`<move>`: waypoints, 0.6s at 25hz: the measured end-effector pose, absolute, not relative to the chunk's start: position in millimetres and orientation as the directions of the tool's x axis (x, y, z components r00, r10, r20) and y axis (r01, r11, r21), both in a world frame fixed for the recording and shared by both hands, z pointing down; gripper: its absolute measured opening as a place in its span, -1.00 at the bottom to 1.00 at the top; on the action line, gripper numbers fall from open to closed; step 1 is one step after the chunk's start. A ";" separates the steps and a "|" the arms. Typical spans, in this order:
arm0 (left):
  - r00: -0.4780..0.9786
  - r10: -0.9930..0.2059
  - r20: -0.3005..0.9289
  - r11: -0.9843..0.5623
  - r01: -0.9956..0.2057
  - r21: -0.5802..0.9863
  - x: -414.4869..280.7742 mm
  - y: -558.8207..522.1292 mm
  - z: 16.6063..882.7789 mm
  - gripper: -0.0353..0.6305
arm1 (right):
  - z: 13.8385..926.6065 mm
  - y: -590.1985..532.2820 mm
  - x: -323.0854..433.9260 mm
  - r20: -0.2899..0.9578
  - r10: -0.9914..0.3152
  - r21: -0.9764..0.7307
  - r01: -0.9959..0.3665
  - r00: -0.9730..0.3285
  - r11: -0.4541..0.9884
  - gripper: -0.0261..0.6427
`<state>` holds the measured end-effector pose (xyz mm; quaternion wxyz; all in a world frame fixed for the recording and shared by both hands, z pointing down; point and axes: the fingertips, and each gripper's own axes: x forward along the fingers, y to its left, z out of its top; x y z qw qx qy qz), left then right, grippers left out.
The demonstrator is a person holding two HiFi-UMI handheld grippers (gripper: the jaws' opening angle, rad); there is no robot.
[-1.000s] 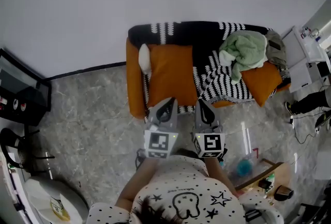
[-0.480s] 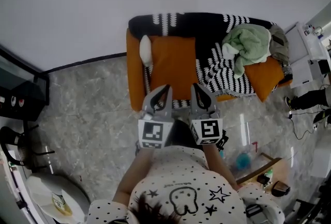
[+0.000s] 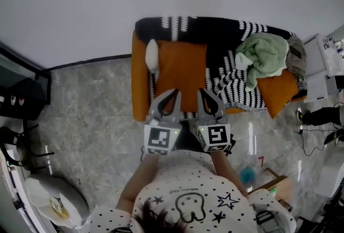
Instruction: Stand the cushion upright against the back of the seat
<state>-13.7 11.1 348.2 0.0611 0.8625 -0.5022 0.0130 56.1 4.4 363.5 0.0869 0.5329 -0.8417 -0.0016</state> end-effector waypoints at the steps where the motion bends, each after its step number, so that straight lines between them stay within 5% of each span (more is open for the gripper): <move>1: 0.493 -0.867 0.078 -0.486 -0.869 0.093 -10.2 3.5 347.2 -0.92 | 362.7 -4.0 58.9 0.144 -0.894 0.094 -0.894 -0.424 0.439 -0.94; 15: 0.378 -0.923 0.074 -0.371 -0.923 0.099 24.8 -101.0 338.7 -0.92 | 356.5 -108.5 114.5 0.146 -0.864 0.093 -0.862 -0.483 0.498 -0.94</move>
